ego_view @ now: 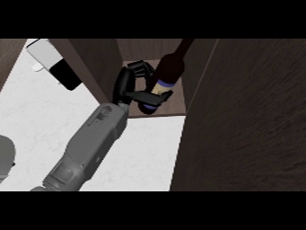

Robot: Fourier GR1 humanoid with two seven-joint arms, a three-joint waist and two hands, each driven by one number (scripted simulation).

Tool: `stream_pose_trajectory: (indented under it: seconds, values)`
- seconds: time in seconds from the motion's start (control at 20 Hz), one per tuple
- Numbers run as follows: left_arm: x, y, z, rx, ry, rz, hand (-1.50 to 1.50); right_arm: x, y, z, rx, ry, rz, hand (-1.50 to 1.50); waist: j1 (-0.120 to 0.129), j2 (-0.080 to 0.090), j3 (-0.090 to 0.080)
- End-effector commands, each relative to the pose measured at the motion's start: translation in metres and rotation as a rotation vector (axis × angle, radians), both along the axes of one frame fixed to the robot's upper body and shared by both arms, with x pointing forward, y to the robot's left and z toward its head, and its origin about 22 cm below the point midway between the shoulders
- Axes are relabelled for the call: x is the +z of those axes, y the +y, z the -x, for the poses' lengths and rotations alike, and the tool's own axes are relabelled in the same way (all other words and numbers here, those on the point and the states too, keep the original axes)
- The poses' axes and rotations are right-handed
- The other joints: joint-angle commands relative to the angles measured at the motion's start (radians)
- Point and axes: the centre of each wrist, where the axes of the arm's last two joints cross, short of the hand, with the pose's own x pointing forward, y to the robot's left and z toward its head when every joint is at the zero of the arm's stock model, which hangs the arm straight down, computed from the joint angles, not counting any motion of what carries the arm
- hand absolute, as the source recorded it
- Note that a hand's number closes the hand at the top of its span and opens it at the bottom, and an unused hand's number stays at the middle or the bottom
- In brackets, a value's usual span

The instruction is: Pick up the wine, place it into the cabinet and close the cabinet

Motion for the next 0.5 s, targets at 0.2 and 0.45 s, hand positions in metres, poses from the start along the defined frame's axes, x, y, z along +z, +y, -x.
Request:
stream_pose_trajectory:
  seconds: [0.2, 0.45]
  values:
    - [0.004, -0.004, -0.018, 0.093, 0.073, -0.128, 1.50, 0.030, -0.007, 0.022, 0.098, 0.004, -0.083, -1.50, -0.031, 0.012, 0.000]
    - [0.002, 0.001, -0.021, 0.131, 0.096, -0.042, 1.50, 0.026, -0.006, 0.023, 0.096, 0.006, -0.106, -1.50, -0.043, 0.015, 0.000]
